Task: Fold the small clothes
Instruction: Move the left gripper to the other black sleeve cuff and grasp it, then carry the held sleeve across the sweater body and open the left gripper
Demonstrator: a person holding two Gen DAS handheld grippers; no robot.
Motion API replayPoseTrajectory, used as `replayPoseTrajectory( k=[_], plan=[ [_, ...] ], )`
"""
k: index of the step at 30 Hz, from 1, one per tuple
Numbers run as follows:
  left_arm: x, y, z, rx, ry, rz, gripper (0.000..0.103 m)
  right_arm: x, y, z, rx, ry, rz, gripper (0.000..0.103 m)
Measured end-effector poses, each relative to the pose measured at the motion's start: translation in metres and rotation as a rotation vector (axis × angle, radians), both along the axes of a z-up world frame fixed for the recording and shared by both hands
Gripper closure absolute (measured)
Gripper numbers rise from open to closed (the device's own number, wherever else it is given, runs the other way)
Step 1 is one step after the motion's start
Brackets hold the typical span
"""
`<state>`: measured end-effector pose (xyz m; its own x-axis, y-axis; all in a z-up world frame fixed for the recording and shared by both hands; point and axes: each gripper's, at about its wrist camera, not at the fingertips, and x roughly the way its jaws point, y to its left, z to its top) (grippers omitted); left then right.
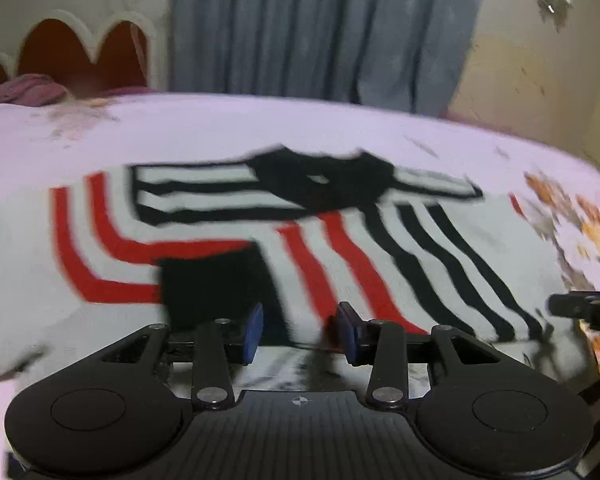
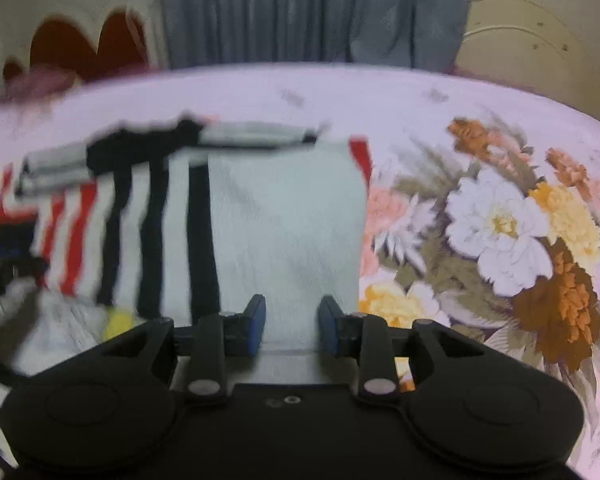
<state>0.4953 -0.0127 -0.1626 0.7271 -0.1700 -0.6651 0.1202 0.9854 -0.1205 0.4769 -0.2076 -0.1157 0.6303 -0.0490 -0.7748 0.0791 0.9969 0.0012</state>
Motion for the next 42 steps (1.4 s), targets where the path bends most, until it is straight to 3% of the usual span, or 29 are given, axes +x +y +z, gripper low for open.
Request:
replayPoseTrajectory(
  k=[1,3,6,10,13,15,17,21,27,28,29,30,35,42],
  plan=[
    [-0.004,0.011,0.001,-0.018,-0.004,0.022,0.061,-0.002,0.000,0.006,0.008,-0.029,-0.015,0.068],
    [-0.013,0.044,0.005,-0.065,-0.017,0.089,0.049,-0.007,0.003,0.013,0.010,-0.065,-0.025,0.060],
    [-0.039,0.104,0.011,-0.050,-0.060,0.210,0.037,-0.011,0.008,0.018,0.029,-0.080,-0.024,0.060],
    [-0.082,0.192,0.012,-0.001,-0.092,0.368,0.035,-0.012,0.018,0.017,0.043,-0.072,-0.025,0.060],
    [-0.104,0.265,0.002,-0.108,-0.061,0.547,0.039,-0.011,0.027,0.014,0.047,-0.070,-0.019,0.060],
    [-0.117,0.315,-0.006,-0.222,-0.046,0.686,0.055,-0.010,0.035,0.013,0.045,-0.070,-0.023,0.060],
    [-0.125,0.351,-0.016,-0.323,-0.040,0.779,0.056,-0.006,0.042,0.014,0.042,-0.067,-0.029,0.060],
    [-0.124,0.392,-0.033,-0.497,-0.071,0.845,0.059,-0.002,0.054,0.019,0.034,-0.074,-0.043,0.060],
    [-0.112,0.413,-0.050,-0.629,-0.127,0.906,0.059,-0.002,0.060,0.028,0.033,-0.086,-0.081,0.060],
    [-0.110,0.413,-0.051,-0.643,-0.131,0.914,0.060,-0.003,0.060,0.030,0.028,-0.087,-0.085,0.060],
    [-0.106,0.414,-0.051,-0.641,-0.130,0.915,0.073,-0.004,0.059,0.031,0.024,-0.087,-0.086,0.060],
    [-0.097,0.411,-0.050,-0.627,-0.119,0.907,0.099,-0.005,0.058,0.033,0.019,-0.086,-0.088,0.060],
    [-0.067,0.373,-0.023,-0.531,-0.155,0.753,0.099,-0.006,0.051,0.039,0.010,-0.099,-0.097,0.060],
    [0.002,0.245,0.030,-0.385,-0.168,0.407,0.099,0.000,0.039,0.038,0.046,-0.114,-0.110,0.060]
  ],
)
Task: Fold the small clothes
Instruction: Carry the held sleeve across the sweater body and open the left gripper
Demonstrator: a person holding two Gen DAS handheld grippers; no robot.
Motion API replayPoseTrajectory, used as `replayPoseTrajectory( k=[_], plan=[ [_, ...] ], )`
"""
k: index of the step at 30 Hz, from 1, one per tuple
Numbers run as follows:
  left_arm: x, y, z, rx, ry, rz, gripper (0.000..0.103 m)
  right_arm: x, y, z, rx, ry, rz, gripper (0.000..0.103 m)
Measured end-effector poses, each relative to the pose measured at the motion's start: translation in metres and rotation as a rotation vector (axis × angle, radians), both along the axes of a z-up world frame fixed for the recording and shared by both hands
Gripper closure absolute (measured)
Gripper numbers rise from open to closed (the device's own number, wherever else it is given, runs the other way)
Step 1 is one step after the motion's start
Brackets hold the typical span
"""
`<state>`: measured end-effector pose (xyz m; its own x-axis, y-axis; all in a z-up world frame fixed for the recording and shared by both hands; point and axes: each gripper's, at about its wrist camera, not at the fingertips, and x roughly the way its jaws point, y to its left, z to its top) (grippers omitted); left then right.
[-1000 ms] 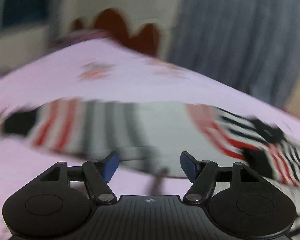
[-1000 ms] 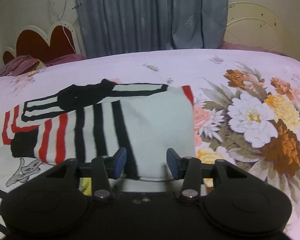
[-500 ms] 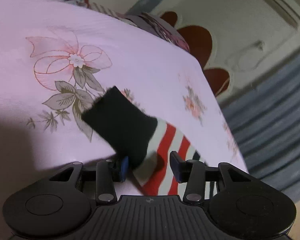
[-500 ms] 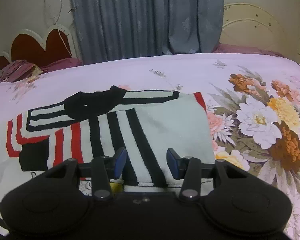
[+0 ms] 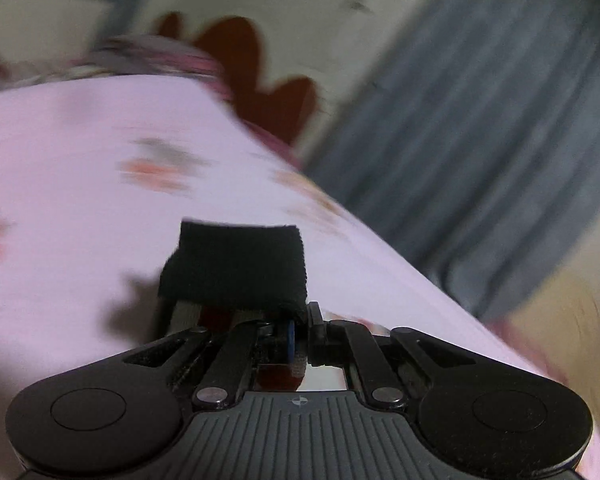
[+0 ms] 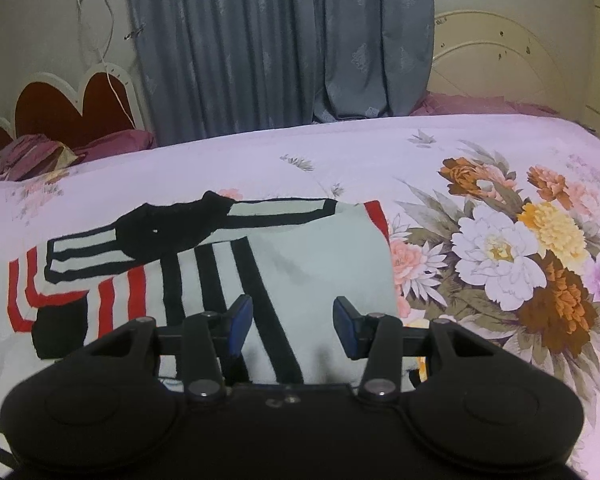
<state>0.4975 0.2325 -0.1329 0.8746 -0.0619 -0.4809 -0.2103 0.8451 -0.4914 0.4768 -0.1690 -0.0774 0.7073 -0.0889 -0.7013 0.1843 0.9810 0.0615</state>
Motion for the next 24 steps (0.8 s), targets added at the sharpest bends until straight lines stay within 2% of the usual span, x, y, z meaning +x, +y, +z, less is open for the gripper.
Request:
replayPoseTrajectory(
  k=[5,10,12,14,16,17,18,19,20,21,22,24],
  plan=[
    [0.033,-0.115,0.022,0.128,0.011,-0.236,0.099,0.002,-0.014,-0.001,0.044,-0.015,-0.014,0.060],
    [0.057,-0.229,0.019,0.258,0.069,-0.432,0.099,0.001,-0.037,-0.003,0.083,-0.022,-0.038,0.060],
    [0.065,-0.270,0.004,0.301,0.121,-0.509,0.099,-0.001,-0.050,-0.004,0.108,-0.022,-0.059,0.060],
    [0.055,-0.306,-0.009,0.351,0.193,-0.578,0.099,-0.003,-0.062,-0.005,0.135,-0.016,-0.074,0.059],
    [0.046,-0.334,-0.025,0.407,0.242,-0.618,0.098,-0.005,-0.073,-0.005,0.165,-0.010,-0.083,0.054],
    [0.036,-0.338,-0.028,0.432,0.227,-0.622,0.081,-0.006,-0.077,-0.005,0.182,-0.011,-0.083,0.049],
    [0.030,-0.346,-0.027,0.434,0.194,-0.656,0.049,-0.008,-0.081,-0.005,0.195,-0.013,-0.083,0.046],
    [0.025,-0.352,-0.024,0.405,0.176,-0.698,0.038,-0.009,-0.084,-0.005,0.205,-0.016,-0.083,0.046],
    [0.020,-0.355,-0.021,0.376,0.150,-0.738,0.034,-0.010,-0.086,-0.005,0.217,-0.019,-0.080,0.046],
    [0.017,-0.356,-0.019,0.384,0.132,-0.747,0.034,-0.010,-0.087,-0.005,0.230,-0.023,-0.078,0.046],
    [0.013,-0.352,-0.017,0.390,0.122,-0.747,0.034,-0.009,-0.087,-0.006,0.248,-0.026,-0.074,0.046],
    [0.003,-0.330,-0.008,0.352,0.097,-0.708,0.034,-0.006,-0.086,-0.007,0.280,-0.022,-0.061,0.046]
  ],
)
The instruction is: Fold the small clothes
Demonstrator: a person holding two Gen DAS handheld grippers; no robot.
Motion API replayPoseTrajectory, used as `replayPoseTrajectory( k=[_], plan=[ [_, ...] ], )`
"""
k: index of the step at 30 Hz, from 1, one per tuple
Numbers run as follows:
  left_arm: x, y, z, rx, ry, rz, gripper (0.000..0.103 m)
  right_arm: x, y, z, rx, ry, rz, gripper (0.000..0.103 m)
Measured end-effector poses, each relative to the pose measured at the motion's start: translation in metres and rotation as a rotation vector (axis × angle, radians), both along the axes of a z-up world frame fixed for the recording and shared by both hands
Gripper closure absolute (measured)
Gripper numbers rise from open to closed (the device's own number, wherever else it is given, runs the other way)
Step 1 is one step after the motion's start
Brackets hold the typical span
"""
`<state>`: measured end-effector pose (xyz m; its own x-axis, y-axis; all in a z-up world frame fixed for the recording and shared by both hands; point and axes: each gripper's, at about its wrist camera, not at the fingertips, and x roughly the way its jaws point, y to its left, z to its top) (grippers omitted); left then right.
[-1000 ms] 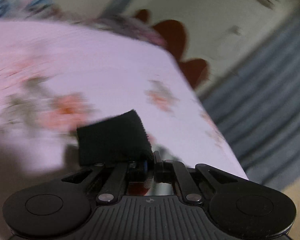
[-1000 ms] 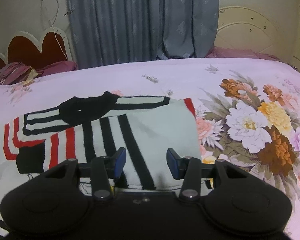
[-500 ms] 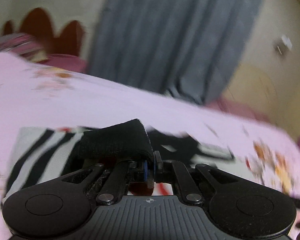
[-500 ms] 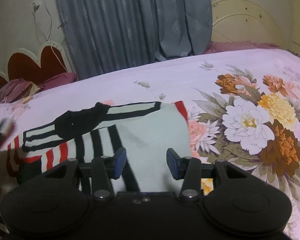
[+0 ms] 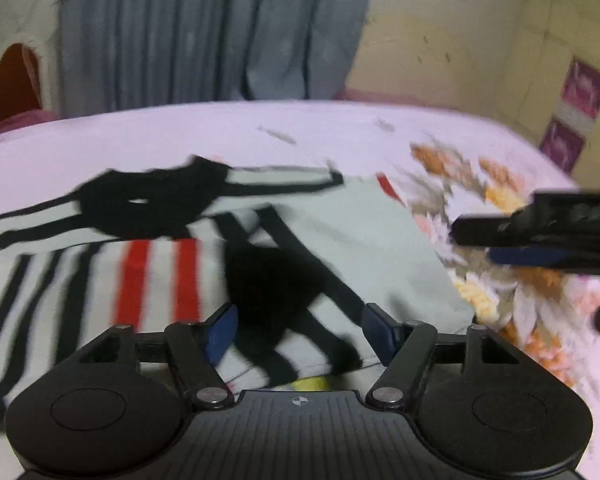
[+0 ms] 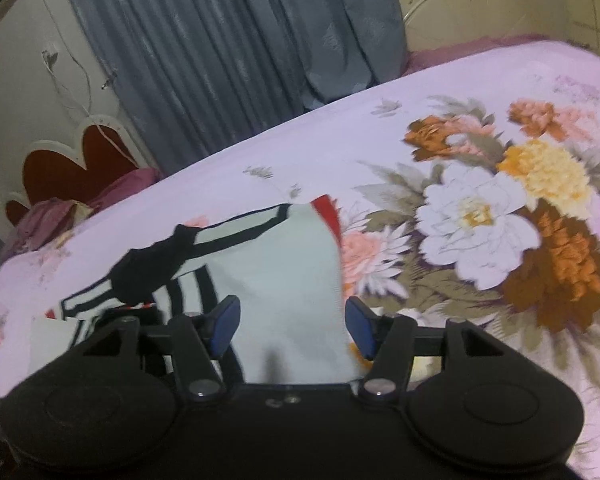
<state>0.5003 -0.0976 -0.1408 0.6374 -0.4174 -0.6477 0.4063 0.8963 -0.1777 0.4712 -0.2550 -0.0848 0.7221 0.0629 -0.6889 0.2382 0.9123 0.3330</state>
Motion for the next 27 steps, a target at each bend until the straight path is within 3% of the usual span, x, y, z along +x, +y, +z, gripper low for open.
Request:
replayPoseTrajectory(
  k=[4,8,11,13,16,17,20,22,25,27],
  plan=[
    [-0.014,0.076,0.016,-0.047,-0.051,0.174,0.035,0.013,0.024,-0.004,0.026,-0.001,0.086,0.046],
    [-0.020,0.149,0.013,0.039,-0.065,0.344,0.035,0.027,0.051,-0.016,0.012,0.035,0.149,0.046],
    [-0.016,0.189,0.004,0.018,-0.026,0.425,0.046,0.039,0.057,-0.030,-0.019,0.104,0.123,0.046],
    [-0.012,0.197,-0.005,0.021,-0.014,0.440,0.047,0.044,0.055,-0.037,0.020,0.119,0.110,0.047],
    [-0.007,0.200,-0.016,0.023,0.003,0.437,0.047,0.052,0.065,-0.045,0.009,0.124,0.156,0.070],
    [-0.005,0.198,-0.018,0.028,0.004,0.434,0.047,0.054,0.069,-0.047,-0.008,0.124,0.175,0.084],
    [-0.002,0.195,-0.018,0.026,-0.012,0.423,0.047,0.058,0.085,-0.045,-0.086,0.111,0.234,0.098],
    [-0.006,0.192,-0.013,0.023,-0.044,0.407,0.047,0.053,0.089,-0.030,-0.125,0.057,0.249,0.099],
    [-0.001,0.191,-0.020,0.047,-0.013,0.383,0.047,0.041,0.086,-0.007,-0.160,-0.025,0.257,0.100],
    [0.002,0.189,-0.027,0.076,0.009,0.371,0.047,0.037,0.081,-0.005,-0.185,-0.027,0.255,0.102]
  ],
)
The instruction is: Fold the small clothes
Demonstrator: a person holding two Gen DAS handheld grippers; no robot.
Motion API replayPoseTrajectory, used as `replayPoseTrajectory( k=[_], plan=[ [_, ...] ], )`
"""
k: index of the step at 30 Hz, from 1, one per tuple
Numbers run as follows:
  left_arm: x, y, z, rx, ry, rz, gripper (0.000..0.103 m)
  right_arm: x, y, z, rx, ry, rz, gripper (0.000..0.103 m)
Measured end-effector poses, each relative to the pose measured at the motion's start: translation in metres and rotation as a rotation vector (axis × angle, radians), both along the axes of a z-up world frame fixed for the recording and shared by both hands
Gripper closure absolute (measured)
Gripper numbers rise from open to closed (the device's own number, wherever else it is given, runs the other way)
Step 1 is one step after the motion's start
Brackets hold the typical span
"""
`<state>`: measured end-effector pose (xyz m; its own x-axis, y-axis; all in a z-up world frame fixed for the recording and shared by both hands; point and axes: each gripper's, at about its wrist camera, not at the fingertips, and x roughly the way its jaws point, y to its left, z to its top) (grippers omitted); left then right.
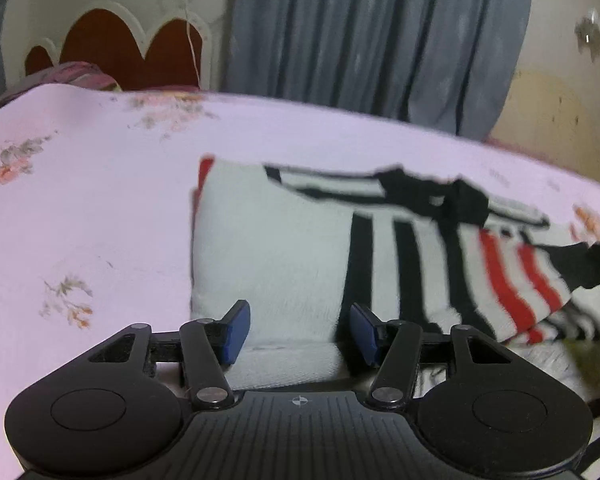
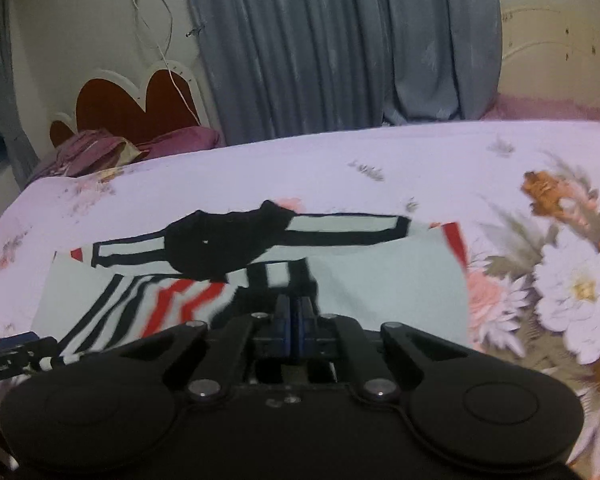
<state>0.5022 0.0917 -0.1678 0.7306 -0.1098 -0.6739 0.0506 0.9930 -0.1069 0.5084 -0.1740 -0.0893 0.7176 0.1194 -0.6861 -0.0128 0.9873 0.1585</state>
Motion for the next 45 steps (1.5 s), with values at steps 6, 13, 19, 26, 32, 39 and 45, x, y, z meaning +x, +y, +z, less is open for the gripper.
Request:
replayPoseTrajectory(
  k=[6,13,19,26,32,39,45],
  plan=[
    [-0.001,-0.003,0.001,0.029,-0.003,-0.041,0.047,-0.004,-0.021,-0.036,-0.011,0.132,-0.091,0.099],
    [0.016,0.007,0.007,-0.046,-0.010,-0.042,0.047,0.010,-0.028,-0.025,0.159,0.055,-0.137,0.057],
    [0.021,0.000,0.005,-0.037,-0.019,-0.059,0.047,0.032,-0.001,-0.043,0.069,0.136,-0.053,0.098],
    [0.019,-0.002,-0.007,0.005,-0.007,-0.099,0.047,0.010,0.003,-0.039,-0.058,0.129,-0.043,0.099],
    [0.039,0.011,0.013,-0.005,-0.032,-0.095,0.047,0.014,0.006,-0.026,-0.061,0.062,-0.074,0.086],
    [0.131,0.035,-0.009,0.034,0.041,-0.065,0.039,0.038,0.012,-0.036,-0.083,0.085,-0.070,0.086],
    [0.100,0.038,0.017,-0.026,-0.026,-0.011,0.039,0.032,0.019,-0.024,-0.062,0.055,-0.097,0.083]
  ],
)
